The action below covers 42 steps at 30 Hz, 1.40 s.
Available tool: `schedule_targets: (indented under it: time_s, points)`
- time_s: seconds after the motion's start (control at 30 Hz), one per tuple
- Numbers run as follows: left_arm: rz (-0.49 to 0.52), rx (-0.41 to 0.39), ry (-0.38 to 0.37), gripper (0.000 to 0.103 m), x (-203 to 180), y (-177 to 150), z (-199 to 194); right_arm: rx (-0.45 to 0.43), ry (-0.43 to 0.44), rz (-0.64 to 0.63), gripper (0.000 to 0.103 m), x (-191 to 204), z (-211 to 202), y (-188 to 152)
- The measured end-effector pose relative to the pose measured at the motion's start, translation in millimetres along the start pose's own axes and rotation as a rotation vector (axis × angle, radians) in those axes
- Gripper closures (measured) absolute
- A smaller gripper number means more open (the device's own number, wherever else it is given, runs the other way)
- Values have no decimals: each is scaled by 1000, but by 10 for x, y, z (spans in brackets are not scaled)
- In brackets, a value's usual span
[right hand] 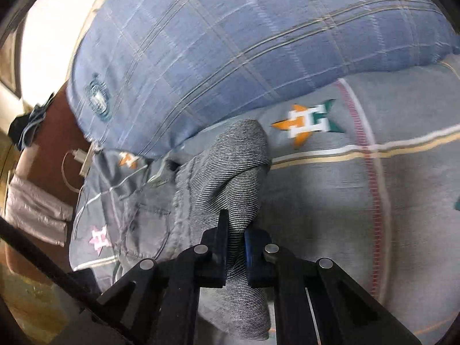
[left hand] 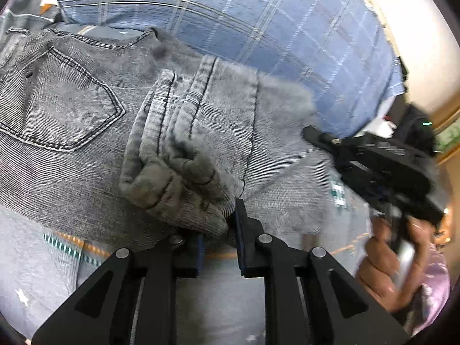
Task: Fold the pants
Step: 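Fold the cuff end over the jeans with both tools holding, then open both tools and move them to the folded jeans bundle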
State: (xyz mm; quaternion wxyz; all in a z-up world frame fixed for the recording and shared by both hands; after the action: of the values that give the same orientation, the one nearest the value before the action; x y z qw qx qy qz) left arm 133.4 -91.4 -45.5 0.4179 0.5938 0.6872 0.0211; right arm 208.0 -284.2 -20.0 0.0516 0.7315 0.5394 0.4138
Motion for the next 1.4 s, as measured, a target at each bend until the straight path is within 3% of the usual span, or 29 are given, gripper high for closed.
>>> schedule_targets:
  time_s: [0.07, 0.17, 0.27, 0.43, 0.53, 0.57, 0.63, 0.67, 0.7, 0.77, 0.83, 0.9, 0.97, 1.07, 1.17, 1.23, 1.27, 1.3, 1.37, 1.4]
  points:
    - [29, -4, -15, 84, -49, 12, -59, 0, -38, 16, 96, -119, -19, 43]
    - [26, 8, -13, 84, -49, 56, -124, -37, -143, -57, 96, -209, -129, 144]
    - [54, -47, 10, 84, -33, 156, -235, -83, -208, -58, 96, -366, -295, 300]
    - [0, -72, 18, 81, 127, 348, -319, -148, -448, -75, 95, -775, -487, 457]
    - [-39, -56, 64, 65, 303, 398, -267, -44, -513, -9, 85, -999, -254, 305]
    - [-55, -46, 76, 64, 358, 406, -253, -48, -519, -2, 85, -994, -265, 303]
    - [-94, -49, 105, 64, 500, 446, -272, -127, -523, -14, 81, -870, -427, 378]
    - [-110, -57, 113, 63, 545, 467, -306, -198, -526, -31, 71, -745, -572, 436]
    - [-120, -66, 116, 61, 581, 510, -350, -265, -505, -51, 50, -577, -690, 472]
    - [-129, -86, 132, 48, 640, 585, -422, -333, -391, -79, 33, -262, -809, 455]
    - [-128, -122, 177, 46, 724, 673, -497, -314, -224, -74, 33, 40, -719, 340]
    - [-128, -134, 216, 46, 838, 722, -538, -251, -48, -46, 33, 287, -513, 188]
    - [-169, -134, 258, 46, 997, 756, -557, -155, 74, -22, 33, 473, -222, -33]
    - [-293, -116, 359, 46, 1360, 678, -598, -79, 83, -60, 33, 617, 83, -275]
    - [-363, -90, 350, 46, 1524, 605, -604, -37, 122, -100, 34, 789, 221, -493]
    - [-370, -80, 356, 46, 1584, 576, -625, -3, 176, -120, 36, 940, 305, -638]
    - [-377, -86, 370, 46, 1614, 574, -649, 11, 196, -128, 44, 964, 320, -712]
    - [-383, -90, 379, 46, 1654, 558, -677, 40, 214, -157, 60, 1051, 381, -801]
    - [-388, -80, 378, 46, 1693, 540, -699, 71, 215, -215, 76, 1188, 504, -938]
    - [-387, -70, 376, 46, 1702, 525, -697, 75, 215, -236, 78, 1209, 546, -1000]
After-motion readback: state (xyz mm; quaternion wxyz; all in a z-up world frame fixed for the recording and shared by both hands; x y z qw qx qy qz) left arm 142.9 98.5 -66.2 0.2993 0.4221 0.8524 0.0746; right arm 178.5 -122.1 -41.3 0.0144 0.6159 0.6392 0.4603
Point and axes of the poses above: each gripper's, at about its wrist camera, not at the fingertips, and z roughly the way its jaws point, x to its left, y to its top, the point moved 7 cm from there along z, roughly the way its jaws point, and after that the axes turned 12 degrees about -x, right-handed, at the moved point
